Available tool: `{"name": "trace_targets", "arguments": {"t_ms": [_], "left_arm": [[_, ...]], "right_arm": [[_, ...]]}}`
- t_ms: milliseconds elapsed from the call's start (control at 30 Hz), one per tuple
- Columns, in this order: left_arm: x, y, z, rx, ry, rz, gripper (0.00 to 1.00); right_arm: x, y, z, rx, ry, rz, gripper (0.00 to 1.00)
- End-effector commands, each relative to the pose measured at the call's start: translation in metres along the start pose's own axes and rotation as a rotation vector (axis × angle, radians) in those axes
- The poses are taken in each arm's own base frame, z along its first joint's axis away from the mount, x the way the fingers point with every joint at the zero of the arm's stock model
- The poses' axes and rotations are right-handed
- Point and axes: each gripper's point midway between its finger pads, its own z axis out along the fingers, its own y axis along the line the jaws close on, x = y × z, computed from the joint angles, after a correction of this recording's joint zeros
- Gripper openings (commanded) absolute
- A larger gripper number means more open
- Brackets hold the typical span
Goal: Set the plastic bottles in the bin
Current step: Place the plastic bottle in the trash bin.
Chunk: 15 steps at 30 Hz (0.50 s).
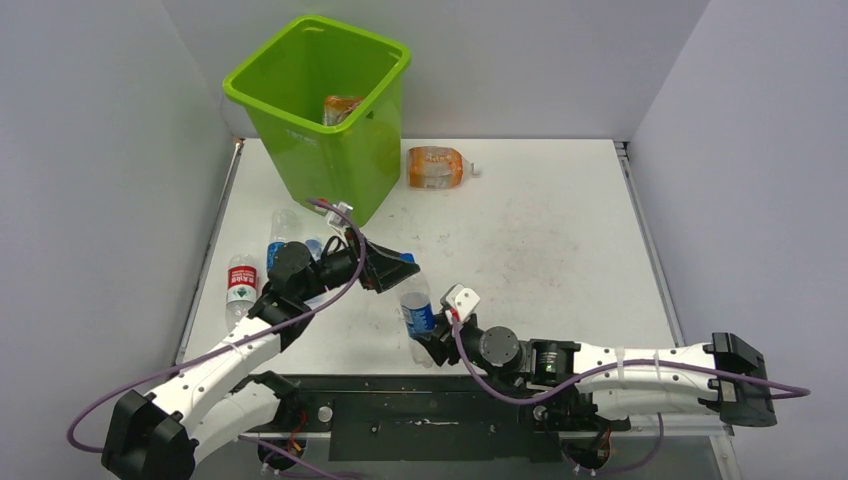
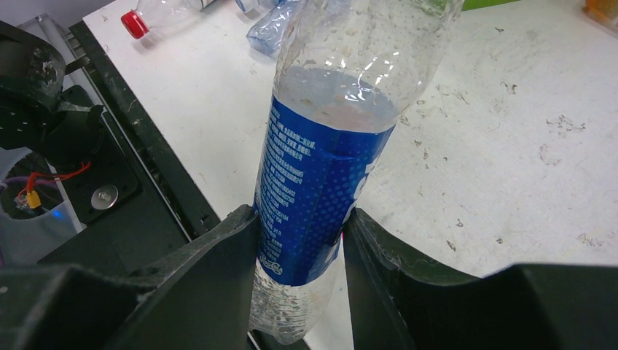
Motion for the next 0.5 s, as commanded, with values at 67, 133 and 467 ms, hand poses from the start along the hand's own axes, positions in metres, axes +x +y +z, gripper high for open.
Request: {"name": "trace_targets", "arguments": {"t_ms": [67,133,467], "left_arm": [[-0.011,-0.034,0.011,0.115,0.007,0.061,0.53],[-0.011,-0.036,0.012,0.121,0.001,0.075,0.34],[-0.029,-0.030,0.009,0.061,-0.125,0.169,0.00]], "right_arm": [[-0.036,0.011,0.003,-0.009,-0.086,0.009,0.20],[-0.036,0.010,0.002,0.001,-0.086,0.005,0.20],[-0.053,0.022,-0.011,-0.022,-0.065,0.063,0.90]]}}
